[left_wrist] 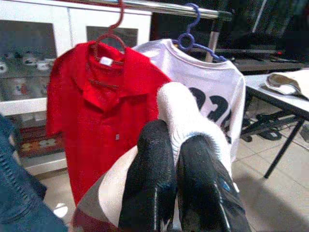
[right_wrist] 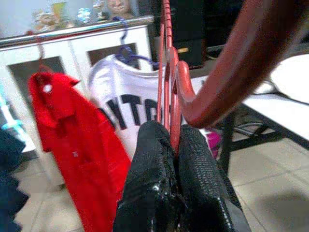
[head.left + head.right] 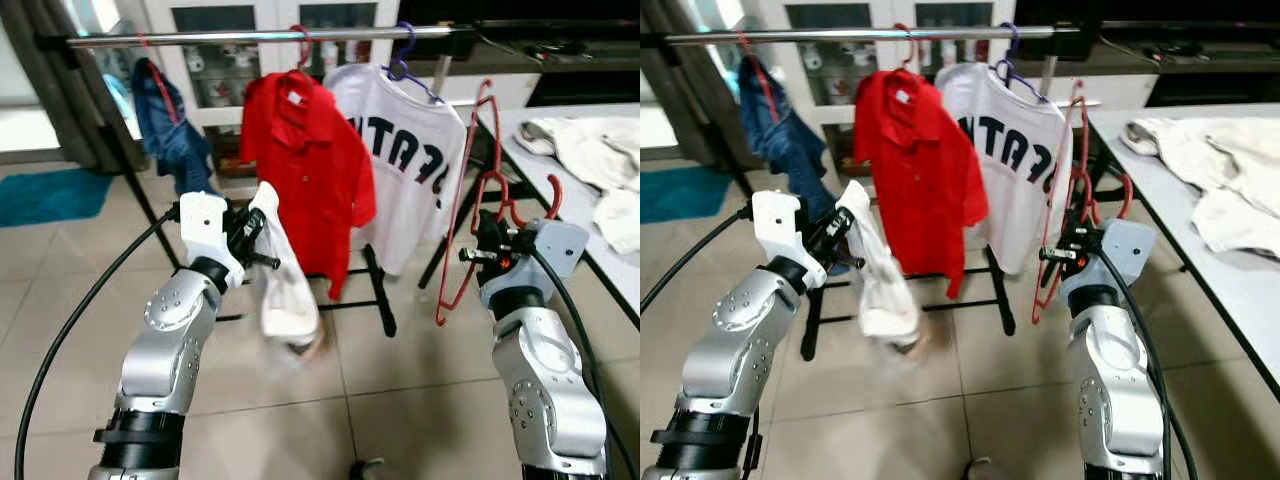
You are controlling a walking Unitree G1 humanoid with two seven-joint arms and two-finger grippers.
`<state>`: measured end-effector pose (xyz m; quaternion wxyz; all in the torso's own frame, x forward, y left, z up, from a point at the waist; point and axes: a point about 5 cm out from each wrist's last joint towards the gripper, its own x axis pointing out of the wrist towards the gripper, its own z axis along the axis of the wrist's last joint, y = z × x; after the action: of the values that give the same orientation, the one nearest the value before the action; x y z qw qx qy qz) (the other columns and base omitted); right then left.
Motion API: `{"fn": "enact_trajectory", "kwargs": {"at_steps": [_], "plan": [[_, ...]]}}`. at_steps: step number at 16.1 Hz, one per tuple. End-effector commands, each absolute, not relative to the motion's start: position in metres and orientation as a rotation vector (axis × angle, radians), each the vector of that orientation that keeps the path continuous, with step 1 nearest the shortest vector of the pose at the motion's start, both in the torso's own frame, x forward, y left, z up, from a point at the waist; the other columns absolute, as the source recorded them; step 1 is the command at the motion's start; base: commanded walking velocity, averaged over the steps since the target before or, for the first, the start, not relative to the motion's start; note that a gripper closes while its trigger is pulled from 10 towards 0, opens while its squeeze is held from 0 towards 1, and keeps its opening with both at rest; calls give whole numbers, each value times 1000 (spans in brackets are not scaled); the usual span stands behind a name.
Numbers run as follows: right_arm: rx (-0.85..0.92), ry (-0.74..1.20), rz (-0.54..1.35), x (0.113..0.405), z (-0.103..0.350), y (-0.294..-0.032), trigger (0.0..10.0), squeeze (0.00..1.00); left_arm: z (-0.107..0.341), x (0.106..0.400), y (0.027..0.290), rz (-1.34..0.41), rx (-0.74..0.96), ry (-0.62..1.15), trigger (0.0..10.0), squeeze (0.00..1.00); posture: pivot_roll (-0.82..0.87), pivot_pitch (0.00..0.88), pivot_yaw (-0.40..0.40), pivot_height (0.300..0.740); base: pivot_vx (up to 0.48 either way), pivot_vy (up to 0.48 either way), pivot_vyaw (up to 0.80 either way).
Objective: Hang hanger
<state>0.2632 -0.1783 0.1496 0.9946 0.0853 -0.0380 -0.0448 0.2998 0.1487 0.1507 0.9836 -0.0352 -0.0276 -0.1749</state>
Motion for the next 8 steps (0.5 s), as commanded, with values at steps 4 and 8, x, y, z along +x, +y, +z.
{"fn": "enact_trajectory", "kwargs": {"at_steps": [4, 8], "plan": [[38, -21, -207, 260, 145, -199, 10000, 0, 158, 306, 157, -271, 8, -17, 10000, 0, -101, 0, 21, 740, 0, 0, -800], [174, 70, -93, 262, 139, -177, 10000, 0, 151, 306, 156, -326, 35, 29, 10000, 0, -102, 0, 32, 740, 0, 0, -800]]}}
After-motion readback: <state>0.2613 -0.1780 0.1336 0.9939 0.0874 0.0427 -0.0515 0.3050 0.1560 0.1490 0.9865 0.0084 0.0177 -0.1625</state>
